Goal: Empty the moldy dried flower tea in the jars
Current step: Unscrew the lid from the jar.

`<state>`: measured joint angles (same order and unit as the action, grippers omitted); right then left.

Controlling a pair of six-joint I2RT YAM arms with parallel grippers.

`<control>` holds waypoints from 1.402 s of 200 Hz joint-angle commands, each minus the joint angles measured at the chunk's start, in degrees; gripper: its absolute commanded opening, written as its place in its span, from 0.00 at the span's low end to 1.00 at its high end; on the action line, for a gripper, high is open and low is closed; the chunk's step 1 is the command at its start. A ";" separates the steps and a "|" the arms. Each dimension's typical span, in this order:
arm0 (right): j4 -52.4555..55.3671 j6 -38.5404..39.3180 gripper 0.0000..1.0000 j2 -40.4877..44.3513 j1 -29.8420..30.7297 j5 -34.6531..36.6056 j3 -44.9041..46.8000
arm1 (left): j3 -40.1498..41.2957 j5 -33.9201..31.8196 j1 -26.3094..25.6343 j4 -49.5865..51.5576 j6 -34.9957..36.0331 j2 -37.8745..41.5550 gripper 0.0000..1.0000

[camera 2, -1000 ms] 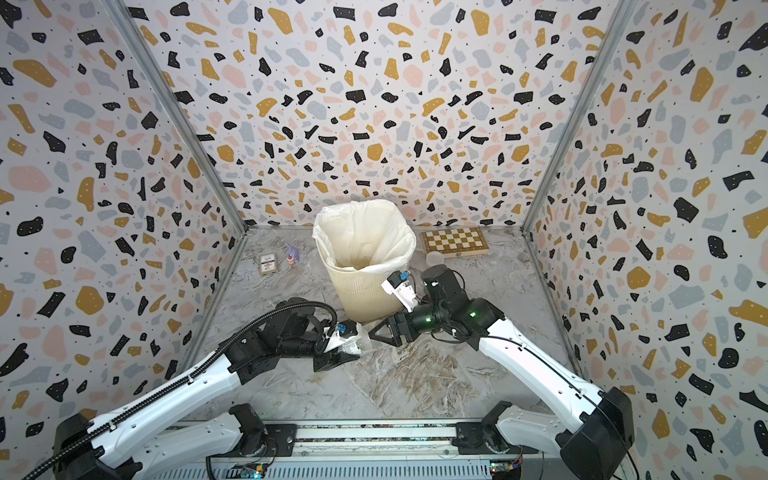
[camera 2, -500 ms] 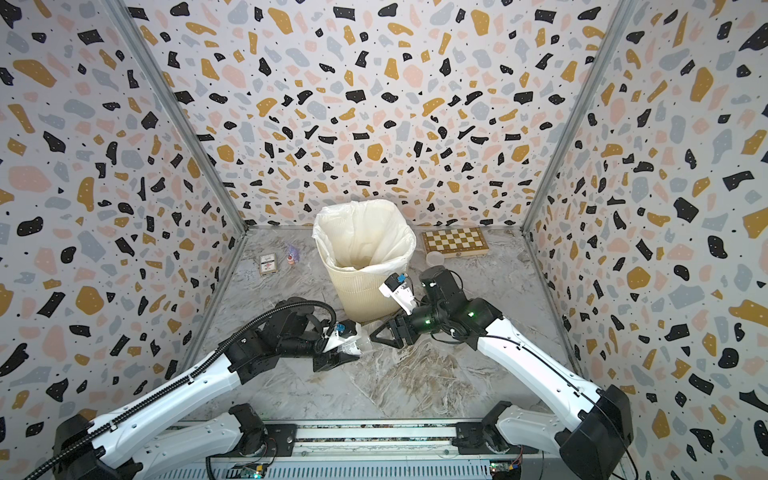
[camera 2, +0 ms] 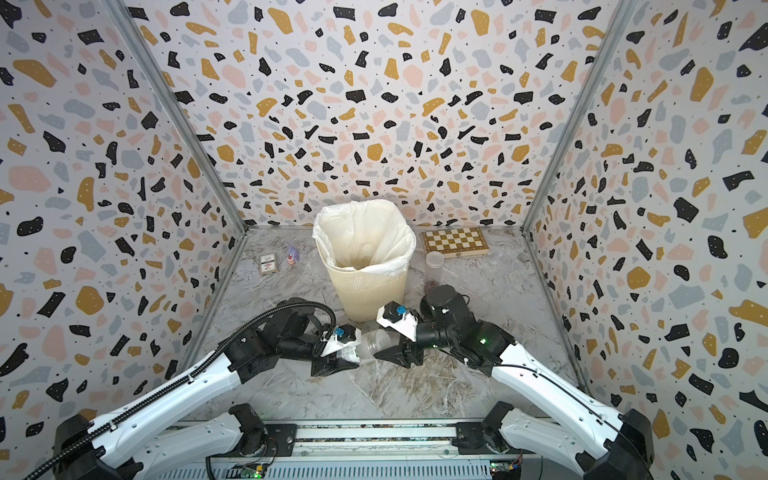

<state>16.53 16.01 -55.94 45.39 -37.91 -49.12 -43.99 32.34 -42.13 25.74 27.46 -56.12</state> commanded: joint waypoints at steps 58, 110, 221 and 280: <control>0.66 17.32 0.76 1.85 1.02 -0.14 -1.47 | -2.47 0.36 1.15 -0.86 -2.26 -0.15 0.55; 2.81 6.46 0.95 1.31 0.05 -3.81 -6.93 | -2.09 -0.96 1.20 -1.46 -1.81 -0.67 0.54; 6.82 -37.28 0.90 -9.09 -9.84 -7.74 -13.33 | -0.54 -5.41 1.35 -2.89 -0.83 0.30 0.54; 8.15 -36.73 0.90 -11.35 -5.84 -7.53 -11.70 | -0.19 -5.70 1.35 -3.75 -1.19 0.71 0.54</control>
<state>24.49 -19.31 -67.35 38.33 -45.21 -61.43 -44.69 26.70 -41.04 25.19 26.17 -56.60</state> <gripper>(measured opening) 0.904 0.539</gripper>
